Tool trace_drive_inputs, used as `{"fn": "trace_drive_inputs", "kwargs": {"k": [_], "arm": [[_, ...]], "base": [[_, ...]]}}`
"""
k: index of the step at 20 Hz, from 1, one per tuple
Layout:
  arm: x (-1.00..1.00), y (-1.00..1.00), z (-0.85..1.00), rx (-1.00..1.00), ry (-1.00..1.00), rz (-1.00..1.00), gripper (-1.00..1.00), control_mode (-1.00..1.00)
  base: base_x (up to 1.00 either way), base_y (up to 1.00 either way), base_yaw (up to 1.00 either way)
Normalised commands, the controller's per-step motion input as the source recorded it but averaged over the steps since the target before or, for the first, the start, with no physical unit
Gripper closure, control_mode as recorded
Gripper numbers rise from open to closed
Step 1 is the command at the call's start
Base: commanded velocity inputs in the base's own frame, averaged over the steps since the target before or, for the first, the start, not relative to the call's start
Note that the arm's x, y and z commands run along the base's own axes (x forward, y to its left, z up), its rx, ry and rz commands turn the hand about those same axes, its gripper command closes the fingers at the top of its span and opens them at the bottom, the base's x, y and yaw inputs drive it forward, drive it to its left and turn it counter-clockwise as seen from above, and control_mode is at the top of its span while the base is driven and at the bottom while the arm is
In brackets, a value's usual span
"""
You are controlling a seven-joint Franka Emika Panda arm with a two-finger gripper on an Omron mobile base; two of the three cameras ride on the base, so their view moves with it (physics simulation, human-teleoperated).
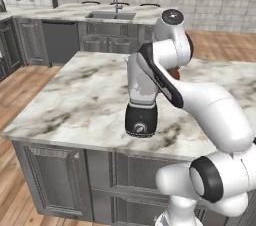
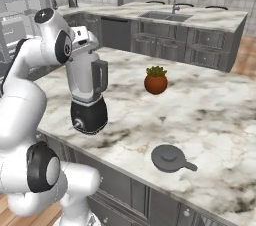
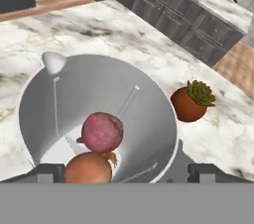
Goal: Grab the onions from the fridge, place them in the blender, close the lid, and turn on the blender to create a marinade.
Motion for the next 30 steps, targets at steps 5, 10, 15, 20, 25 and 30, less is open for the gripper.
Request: {"fn": "trace_drive_inputs", "kwargs": {"k": [5, 10, 15, 20, 25, 30], "arm": [[-0.42, -0.42, 0.0, 0.05, -0.07, 0.0, -1.0, -1.0], [-0.23, -0.34, 0.16, 0.07, -0.11, 0.0, -1.0, -1.0], [-0.36, -0.41, 0.14, 0.03, -0.06, -0.01, -1.0, -1.0], [-0.5, -0.48, 0.0, 0.0, 0.01, -0.02, -1.0, -1.0], [-0.49, -0.36, 0.0, 0.0, 0.0, 0.03, -1.0, -1.0], [-0.53, -0.5, -0.09, -0.04, 0.11, 0.16, -1.0, -1.0]], "base": [[0.0, 0.0, 0.0], [0.0, 0.0, 0.0], [0.0, 0.0, 0.0], [0.0, 0.0, 0.0], [0.0, 0.0, 0.0], [0.0, 0.0, 0.0]]}}
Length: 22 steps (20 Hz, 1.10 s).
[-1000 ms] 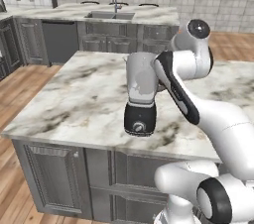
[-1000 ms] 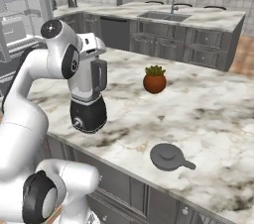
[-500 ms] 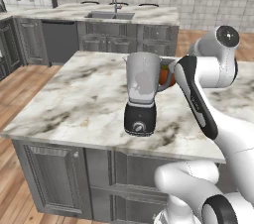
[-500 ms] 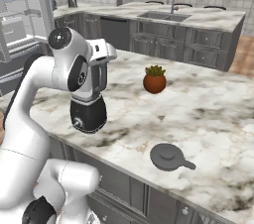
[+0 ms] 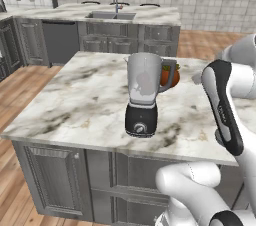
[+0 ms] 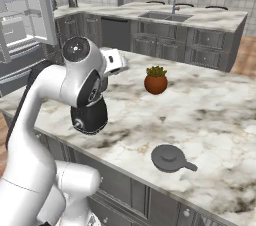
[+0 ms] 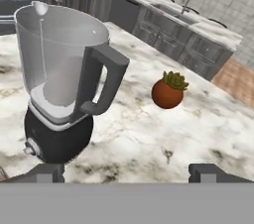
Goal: Grab the onions from the fridge, place them in the blender, close the lid, and turn on the blender to create a marinade.
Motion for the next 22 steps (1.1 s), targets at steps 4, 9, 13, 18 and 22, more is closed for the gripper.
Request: {"fn": "trace_drive_inputs", "kwargs": {"k": [4, 9, 13, 18, 22], "arm": [[-0.49, -0.68, -0.53, -0.25, 0.21, 0.05, -1.0, -1.0], [-0.4, -0.62, -0.52, -0.27, 0.17, 0.02, -1.0, -1.0], [-0.06, -0.69, -0.68, -0.25, 0.33, 0.15, -1.0, -1.0], [-0.2, -0.73, -0.48, -0.01, 0.13, 0.22, -1.0, -1.0], [-0.19, -0.64, -0.36, 0.06, 0.11, 0.2, -1.0, -1.0]], "base": [[0.0, 0.0, 0.0], [0.0, 0.0, 0.0], [0.0, 0.0, 0.0], [0.0, 0.0, 0.0], [0.0, 0.0, 0.0]]}}
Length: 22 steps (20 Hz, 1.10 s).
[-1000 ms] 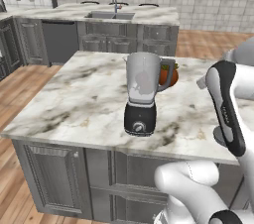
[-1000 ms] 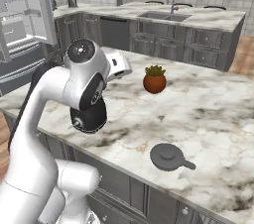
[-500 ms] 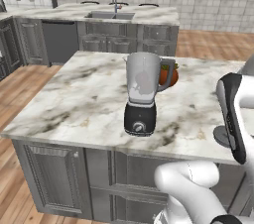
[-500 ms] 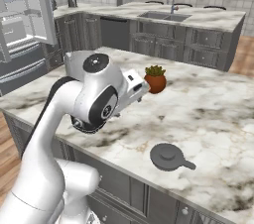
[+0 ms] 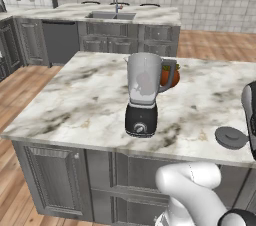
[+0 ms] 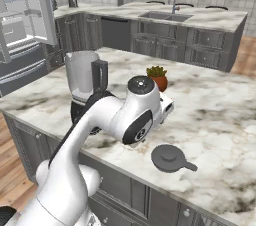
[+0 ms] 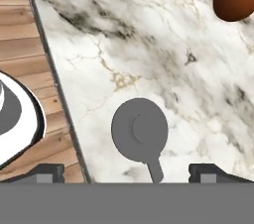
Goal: Grab the onions from the fridge, place them in the blender, close the lid, and turn on the blender to create a marinade.
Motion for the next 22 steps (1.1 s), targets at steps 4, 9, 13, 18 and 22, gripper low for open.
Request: {"fn": "trace_drive_inputs", "kwargs": {"k": [4, 9, 13, 18, 22], "arm": [[-0.01, -0.58, -0.4, 0.04, 0.13, 0.11, -1.0, -1.0], [0.0, -0.57, -0.42, 0.02, 0.07, 0.1, -1.0, -1.0], [0.0, -0.55, -0.57, 0.04, 0.01, 0.12, -1.0, -1.0], [0.0, -0.26, -0.31, 0.08, 0.0, 0.08, -1.0, -1.0], [0.08, -0.03, -0.12, 0.11, 0.0, 0.08, -1.0, -1.0]], "base": [[0.0, 0.0, 0.0], [0.0, 0.0, 0.0], [0.0, 0.0, 0.0], [0.0, 0.0, 0.0], [0.0, 0.0, 0.0]]}}
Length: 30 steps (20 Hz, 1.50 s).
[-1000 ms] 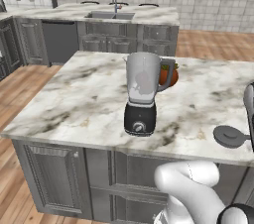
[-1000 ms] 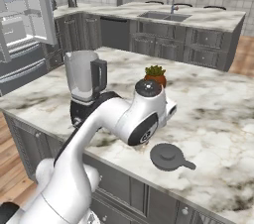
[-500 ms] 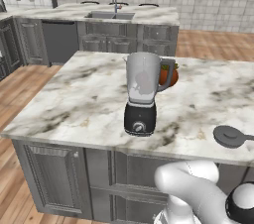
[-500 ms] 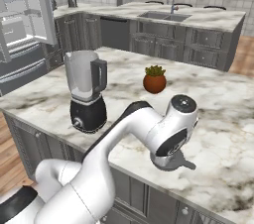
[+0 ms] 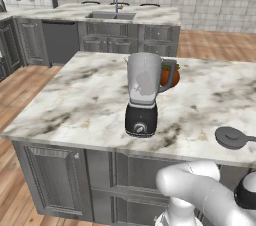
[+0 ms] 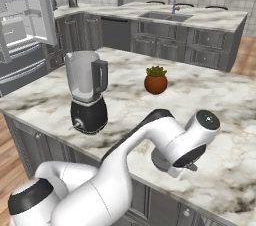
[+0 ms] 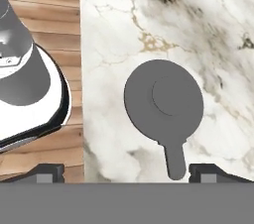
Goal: Grab the onions from the fridge, place them in the blender, close the lid, and turn on the blender to create a marinade.
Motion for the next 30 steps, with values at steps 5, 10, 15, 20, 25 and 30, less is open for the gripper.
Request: {"fn": "trace_drive_inputs", "kwargs": {"k": [5, 10, 15, 20, 25, 30], "arm": [[0.23, 0.0, -0.21, 0.12, 0.05, 0.07, -1.0, -1.0], [0.25, 0.0, -0.36, 0.06, 0.06, 0.04, -1.0, -1.0], [0.22, -0.01, -0.37, 0.05, 0.04, 0.05, -1.0, -1.0], [0.14, -0.13, -0.36, 0.04, 0.03, 0.06, -1.0, -1.0], [0.13, -0.2, -0.28, 0.05, 0.03, 0.05, -1.0, -1.0], [0.23, -0.16, -0.08, 0.06, 0.01, 0.04, -1.0, -1.0]], "base": [[0.0, 0.0, 0.0], [0.0, 0.0, 0.0], [0.0, 0.0, 0.0], [0.0, 0.0, 0.0], [0.0, 0.0, 0.0], [0.0, 0.0, 0.0]]}}
